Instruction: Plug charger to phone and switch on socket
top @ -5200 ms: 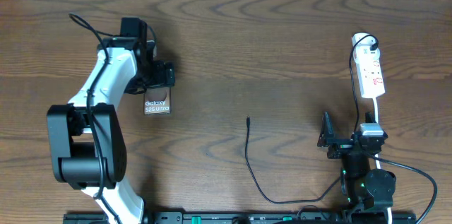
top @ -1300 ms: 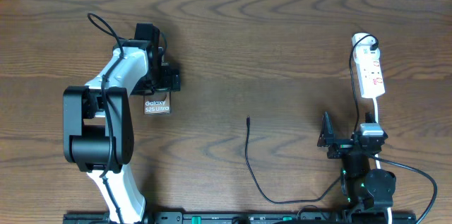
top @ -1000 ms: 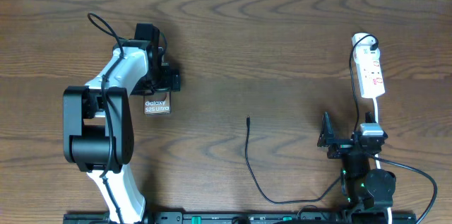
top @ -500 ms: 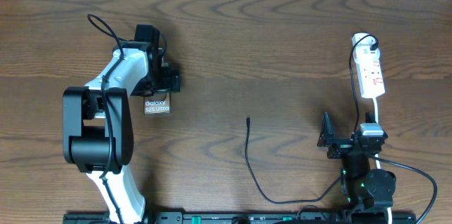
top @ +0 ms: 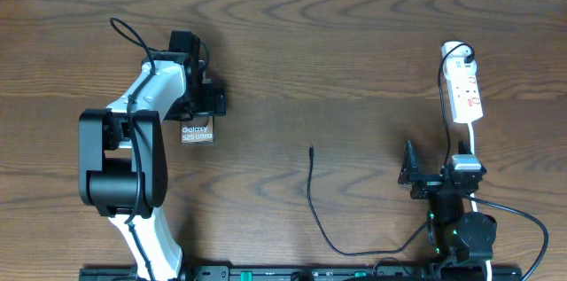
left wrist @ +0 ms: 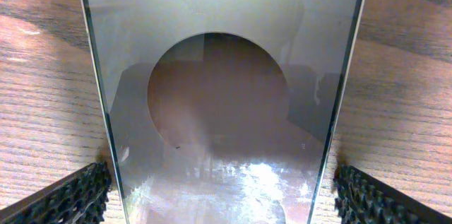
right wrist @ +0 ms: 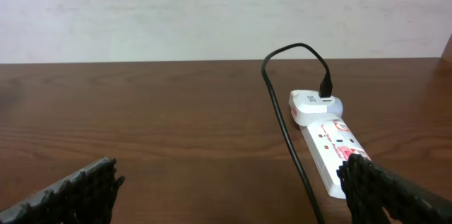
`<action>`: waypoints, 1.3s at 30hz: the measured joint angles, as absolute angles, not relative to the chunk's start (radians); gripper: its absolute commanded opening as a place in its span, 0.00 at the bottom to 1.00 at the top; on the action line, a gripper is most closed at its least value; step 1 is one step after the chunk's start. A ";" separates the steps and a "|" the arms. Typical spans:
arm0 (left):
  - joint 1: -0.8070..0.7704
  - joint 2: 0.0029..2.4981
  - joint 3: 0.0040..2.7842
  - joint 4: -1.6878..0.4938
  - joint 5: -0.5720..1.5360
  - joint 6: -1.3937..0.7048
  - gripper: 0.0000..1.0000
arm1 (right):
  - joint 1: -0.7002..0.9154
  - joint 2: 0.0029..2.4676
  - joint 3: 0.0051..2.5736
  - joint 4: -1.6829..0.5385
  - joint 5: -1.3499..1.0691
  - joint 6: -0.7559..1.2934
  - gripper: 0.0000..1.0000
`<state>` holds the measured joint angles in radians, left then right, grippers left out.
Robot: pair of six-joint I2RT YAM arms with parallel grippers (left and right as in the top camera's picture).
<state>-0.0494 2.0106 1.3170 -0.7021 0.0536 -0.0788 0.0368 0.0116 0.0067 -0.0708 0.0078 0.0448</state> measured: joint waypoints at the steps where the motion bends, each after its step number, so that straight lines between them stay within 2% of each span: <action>1: -0.049 2.011 1.317 -0.702 0.054 -0.079 0.99 | 0.037 0.012 0.007 -0.071 0.008 0.045 0.99; 15: -0.049 2.011 1.317 -0.702 0.054 -0.079 0.98 | 0.037 0.012 0.007 -0.071 0.008 0.045 0.99; 17: -0.049 2.011 1.317 -0.701 0.053 -0.080 0.90 | 0.037 0.012 0.007 -0.071 0.008 0.045 0.99; 30: -0.049 2.011 1.317 -0.699 0.053 -0.082 0.88 | 0.037 0.012 0.007 -0.071 0.008 0.045 0.99; 39: -0.049 2.011 1.317 -0.699 0.052 -0.082 0.82 | 0.037 0.012 0.006 -0.071 0.008 0.045 0.99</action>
